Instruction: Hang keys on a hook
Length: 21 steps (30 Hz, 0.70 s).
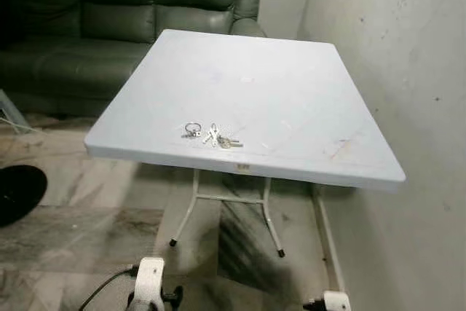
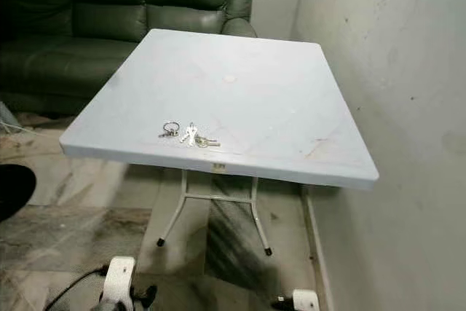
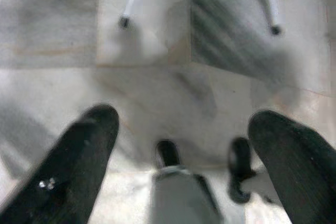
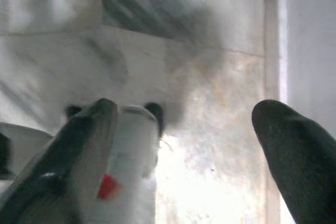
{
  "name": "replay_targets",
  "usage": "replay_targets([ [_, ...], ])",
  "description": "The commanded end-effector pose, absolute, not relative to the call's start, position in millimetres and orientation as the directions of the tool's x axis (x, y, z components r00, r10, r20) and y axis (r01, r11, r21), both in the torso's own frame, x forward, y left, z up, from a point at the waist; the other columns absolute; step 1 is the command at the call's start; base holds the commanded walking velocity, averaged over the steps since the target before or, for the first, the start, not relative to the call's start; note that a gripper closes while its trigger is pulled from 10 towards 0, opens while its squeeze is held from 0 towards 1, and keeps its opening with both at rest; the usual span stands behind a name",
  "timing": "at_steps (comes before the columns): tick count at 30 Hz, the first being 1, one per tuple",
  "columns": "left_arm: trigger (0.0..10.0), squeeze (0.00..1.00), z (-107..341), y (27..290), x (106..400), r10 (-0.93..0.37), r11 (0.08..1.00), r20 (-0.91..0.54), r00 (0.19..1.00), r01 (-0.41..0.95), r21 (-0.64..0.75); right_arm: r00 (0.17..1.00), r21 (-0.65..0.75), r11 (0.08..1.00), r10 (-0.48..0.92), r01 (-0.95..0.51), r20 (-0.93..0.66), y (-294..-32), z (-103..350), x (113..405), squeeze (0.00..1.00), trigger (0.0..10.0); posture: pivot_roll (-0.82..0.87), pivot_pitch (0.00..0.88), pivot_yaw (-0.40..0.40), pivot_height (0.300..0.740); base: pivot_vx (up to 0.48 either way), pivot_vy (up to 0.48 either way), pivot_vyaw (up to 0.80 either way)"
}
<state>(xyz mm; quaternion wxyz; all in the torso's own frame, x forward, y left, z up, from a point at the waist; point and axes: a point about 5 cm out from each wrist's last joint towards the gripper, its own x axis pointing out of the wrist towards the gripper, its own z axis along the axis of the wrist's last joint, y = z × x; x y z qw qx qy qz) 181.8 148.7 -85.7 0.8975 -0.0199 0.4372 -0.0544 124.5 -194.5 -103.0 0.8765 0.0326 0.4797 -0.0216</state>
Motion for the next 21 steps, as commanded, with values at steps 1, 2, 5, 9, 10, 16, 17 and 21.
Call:
replay_targets([
  [1,10.0,0.0,-86.9,157.1,179.0,-0.099,0.995,-0.792,0.602,0.072,-0.069,0.564,0.045,0.996,-0.005,0.075,-0.826,-191.6,-100.3,133.4,0.0,10.0,-0.02,0.0,-0.057,0.74,0.0,0.416,0.0],
  [2,10.0,0.0,-86.9,156.4,179.0,-0.099,0.995,-0.792,0.602,0.072,-0.069,0.564,0.046,0.996,-0.004,0.074,-0.826,-191.4,-100.3,133.4,0.0,10.0,-0.02,0.0,-0.057,0.74,0.0,0.416,0.0],
  [5,10.0,0.0,-87.1,153.7,179.2,-0.101,0.995,-0.792,0.601,0.073,-0.072,0.564,0.046,0.996,-0.004,0.075,-0.826,-191.4,-100.3,133.5,0.0,10.0,-0.02,0.0,-0.057,0.74,0.0,0.415,0.0],
  [9,10.0,0.0,-87.1,150.9,179.4,-0.104,0.994,-0.793,0.601,0.075,-0.074,0.564,0.045,0.996,-0.004,0.074,-0.826,-191.4,-100.3,133.5,0.0,10.0,-0.02,0.0,-0.058,0.74,0.0,0.412,0.0],
  [10,10.0,0.0,-87.1,150.2,179.4,-0.105,0.994,-0.793,0.601,0.075,-0.075,0.564,0.045,0.996,-0.004,0.074,-0.826,-191.6,-100.3,133.3,0.0,10.0,-0.02,0.0,-0.057,0.74,0.0,0.412,0.0],
  [16,10.0,0.0,-87.2,151.1,179.1,-0.105,0.994,-0.793,0.601,0.074,-0.076,0.564,0.044,0.996,-0.005,0.074,-0.826,-192.0,-100.2,133.5,0.0,10.0,-0.02,0.0,-0.059,0.74,0.0,0.411,0.0],
  [17,10.0,0.0,-87.2,151.1,179.1,-0.105,0.994,-0.793,0.601,0.074,-0.076,0.564,0.044,0.996,-0.005,0.074,-0.826,-192.0,-100.2,133.5,0.0,10.0,-0.02,0.0,-0.059,0.74,0.0,0.412,0.0],
  [21,10.0,0.0,-87.3,154.1,178.6,-0.102,0.995,-0.793,0.601,0.071,-0.074,0.564,0.043,0.996,-0.005,0.072,-0.826,-191.9,-100.2,133.6,0.0,10.0,-0.02,0.0,-0.059,0.74,0.0,0.412,0.0],
])
